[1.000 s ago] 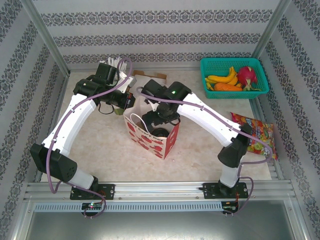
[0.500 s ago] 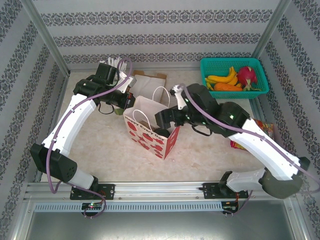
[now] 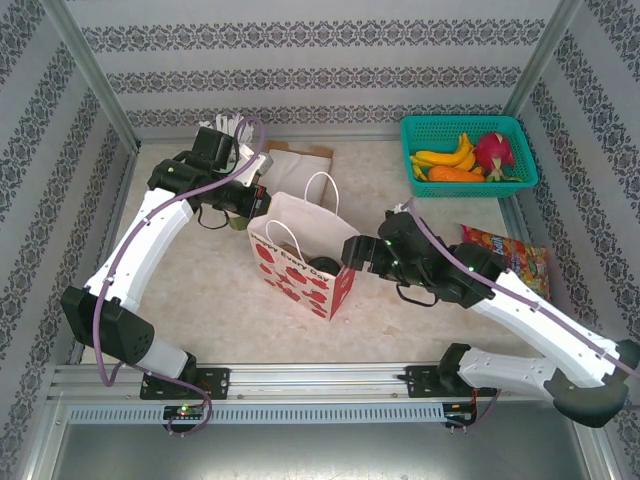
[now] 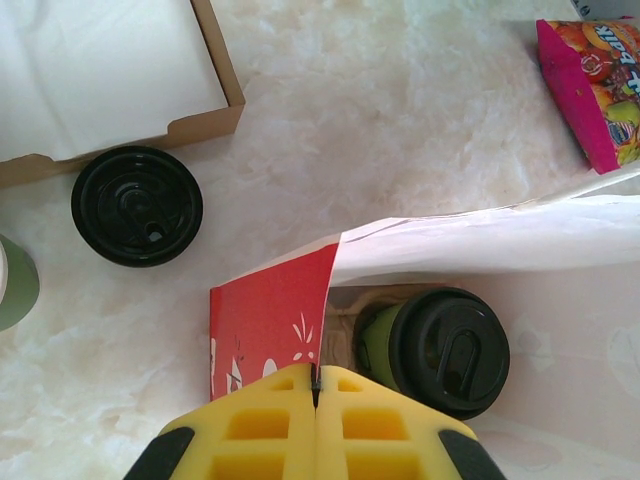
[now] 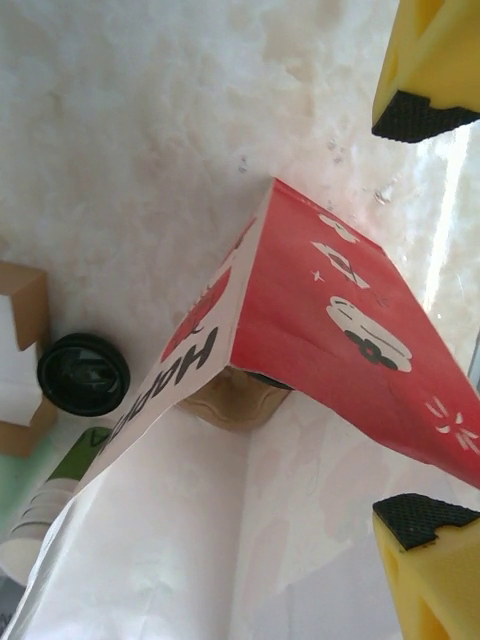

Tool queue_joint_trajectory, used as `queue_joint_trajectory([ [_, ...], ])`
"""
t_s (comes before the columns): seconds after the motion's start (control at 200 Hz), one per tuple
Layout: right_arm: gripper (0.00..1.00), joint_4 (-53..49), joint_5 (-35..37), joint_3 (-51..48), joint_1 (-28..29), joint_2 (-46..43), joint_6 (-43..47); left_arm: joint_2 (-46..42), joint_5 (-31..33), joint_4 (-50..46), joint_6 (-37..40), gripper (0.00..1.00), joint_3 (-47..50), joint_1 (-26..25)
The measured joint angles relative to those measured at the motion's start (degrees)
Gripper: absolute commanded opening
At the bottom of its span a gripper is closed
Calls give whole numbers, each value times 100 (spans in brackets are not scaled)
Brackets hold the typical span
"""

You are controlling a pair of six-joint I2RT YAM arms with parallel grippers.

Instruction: Pack the takeout coffee

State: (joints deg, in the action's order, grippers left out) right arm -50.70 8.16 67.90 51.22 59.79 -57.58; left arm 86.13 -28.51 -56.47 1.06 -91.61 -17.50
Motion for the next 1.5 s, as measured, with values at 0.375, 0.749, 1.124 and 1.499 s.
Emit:
queue_joint_trajectory([
  [0.375,47,17,-186,695,192,997,-162,-4,0,35,-114,0,2,0],
  [0.749,8,-723,-42,1753,-57,1628,662,-409,-42,74,-717,25,114,-2],
  [1.124,0,-1025,-26,2238,-964,1958,1847,-1215,356,380,-1099,87,435,0],
  [1.499,0,-763,-103,2524,-1239,2441,2745,-1447,1965,1012,-1860,100,584,341],
])
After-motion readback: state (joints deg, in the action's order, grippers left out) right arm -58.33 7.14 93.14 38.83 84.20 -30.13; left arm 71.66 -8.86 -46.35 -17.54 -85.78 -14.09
